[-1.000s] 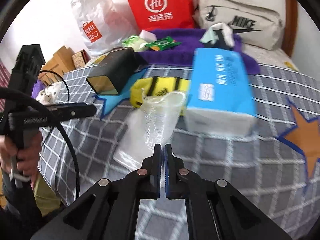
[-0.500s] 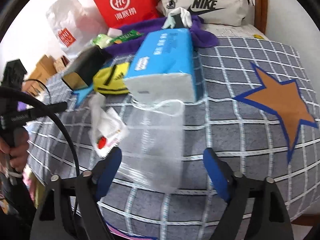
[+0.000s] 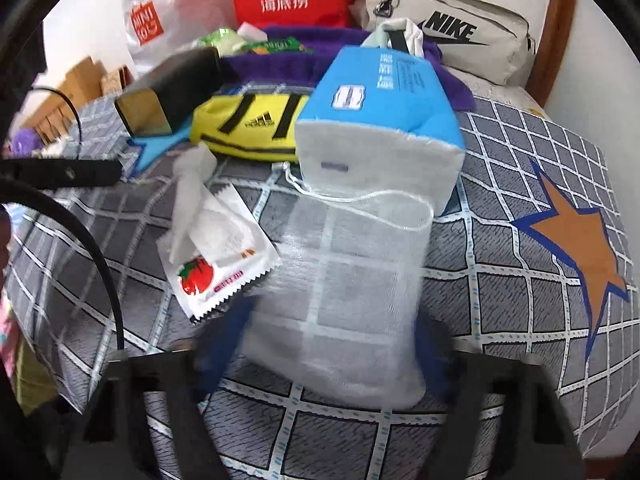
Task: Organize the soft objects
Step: 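Grasp the white plush toy with the left gripper while the right gripper lifts the mesh bag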
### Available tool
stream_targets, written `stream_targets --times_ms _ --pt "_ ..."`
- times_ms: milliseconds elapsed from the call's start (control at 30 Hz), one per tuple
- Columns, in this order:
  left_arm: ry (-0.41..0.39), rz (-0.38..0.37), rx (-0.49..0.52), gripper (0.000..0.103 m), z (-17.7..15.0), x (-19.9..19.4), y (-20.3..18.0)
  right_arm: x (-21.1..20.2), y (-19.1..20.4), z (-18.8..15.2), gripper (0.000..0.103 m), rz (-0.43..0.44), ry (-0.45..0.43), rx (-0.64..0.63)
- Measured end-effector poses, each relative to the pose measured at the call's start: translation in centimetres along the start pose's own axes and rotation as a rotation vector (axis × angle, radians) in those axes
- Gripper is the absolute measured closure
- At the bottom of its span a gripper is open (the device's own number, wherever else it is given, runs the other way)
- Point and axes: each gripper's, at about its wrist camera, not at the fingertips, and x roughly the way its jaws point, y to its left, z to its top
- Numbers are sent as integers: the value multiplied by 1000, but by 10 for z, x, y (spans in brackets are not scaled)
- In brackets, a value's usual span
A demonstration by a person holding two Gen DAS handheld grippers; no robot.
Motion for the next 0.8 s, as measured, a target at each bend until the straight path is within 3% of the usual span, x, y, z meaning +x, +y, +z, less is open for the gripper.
stream_targets --times_ms 33,67,100,167,333,533,633,700,800 --pt "1 2 3 41 -1 1 -2 -2 -3 1 62 2 -3 10" --pt "3 4 7 41 -1 2 -4 -4 -8 2 83 14 -2 25" --pt "3 1 12 41 -2 3 -7 -5 -13 2 97 33 2 44" --pt "-4 -12 19 41 -2 3 -13 -9 -23 2 96 69 7 85" --pt "-13 -52 45 41 4 10 -38 -27 -36 1 97 38 -26 97" --pt "-2 30 82 41 10 43 -61 -46 -46 -1 96 41 -62 99" --pt "-11 55 91 57 11 58 -63 -48 -49 -3 96 52 -62 107" --pt "-37 99 121 78 11 62 -65 -45 -50 -3 96 53 -58 113" --pt "-37 72 102 83 14 58 -59 -44 -51 -2 96 57 -52 119"
